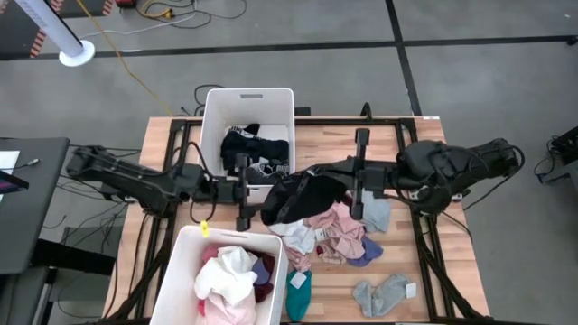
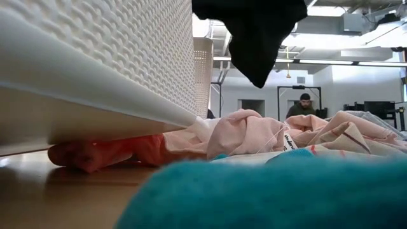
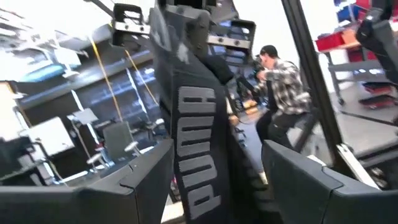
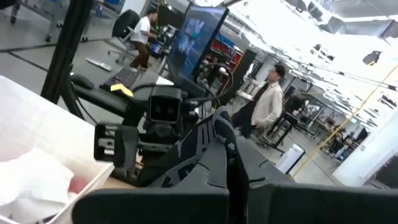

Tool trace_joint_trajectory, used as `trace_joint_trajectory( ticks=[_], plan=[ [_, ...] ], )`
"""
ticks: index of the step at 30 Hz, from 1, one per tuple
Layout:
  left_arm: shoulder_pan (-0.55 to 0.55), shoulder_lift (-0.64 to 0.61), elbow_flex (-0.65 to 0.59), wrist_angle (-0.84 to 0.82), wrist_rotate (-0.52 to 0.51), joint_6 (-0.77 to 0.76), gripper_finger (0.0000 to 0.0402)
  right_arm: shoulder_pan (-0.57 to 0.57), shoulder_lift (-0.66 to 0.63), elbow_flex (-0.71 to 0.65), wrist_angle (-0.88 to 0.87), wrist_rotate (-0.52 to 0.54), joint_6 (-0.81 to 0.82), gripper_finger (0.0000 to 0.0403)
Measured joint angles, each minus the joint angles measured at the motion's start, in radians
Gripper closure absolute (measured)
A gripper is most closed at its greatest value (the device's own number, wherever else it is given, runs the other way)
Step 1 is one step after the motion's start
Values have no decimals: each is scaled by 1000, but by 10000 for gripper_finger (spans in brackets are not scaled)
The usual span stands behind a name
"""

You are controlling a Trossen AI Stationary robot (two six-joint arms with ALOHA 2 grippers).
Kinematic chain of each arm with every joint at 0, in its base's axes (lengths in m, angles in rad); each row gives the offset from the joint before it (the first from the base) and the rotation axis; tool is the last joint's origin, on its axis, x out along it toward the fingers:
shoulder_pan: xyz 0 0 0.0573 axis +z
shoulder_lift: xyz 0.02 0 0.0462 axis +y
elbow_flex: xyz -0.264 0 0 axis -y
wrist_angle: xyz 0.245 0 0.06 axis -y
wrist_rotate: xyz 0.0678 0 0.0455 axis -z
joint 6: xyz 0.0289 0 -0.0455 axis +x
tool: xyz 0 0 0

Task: Sort clothes
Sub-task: Put the black underwear into the top white laundry bin

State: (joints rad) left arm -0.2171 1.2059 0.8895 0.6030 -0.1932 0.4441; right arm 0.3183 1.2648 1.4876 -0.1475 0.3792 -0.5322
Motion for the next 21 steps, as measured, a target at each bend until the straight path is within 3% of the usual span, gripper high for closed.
trace_joint_trajectory(
  ticks=[16,21],
  plan=[
    [9,233,206,-28,2,-3,165,0,0,0,43,-22,-45,396],
    [9,256,238,-31,0,-16,165,0,0,0,34,-22,-45,396]
  ],
)
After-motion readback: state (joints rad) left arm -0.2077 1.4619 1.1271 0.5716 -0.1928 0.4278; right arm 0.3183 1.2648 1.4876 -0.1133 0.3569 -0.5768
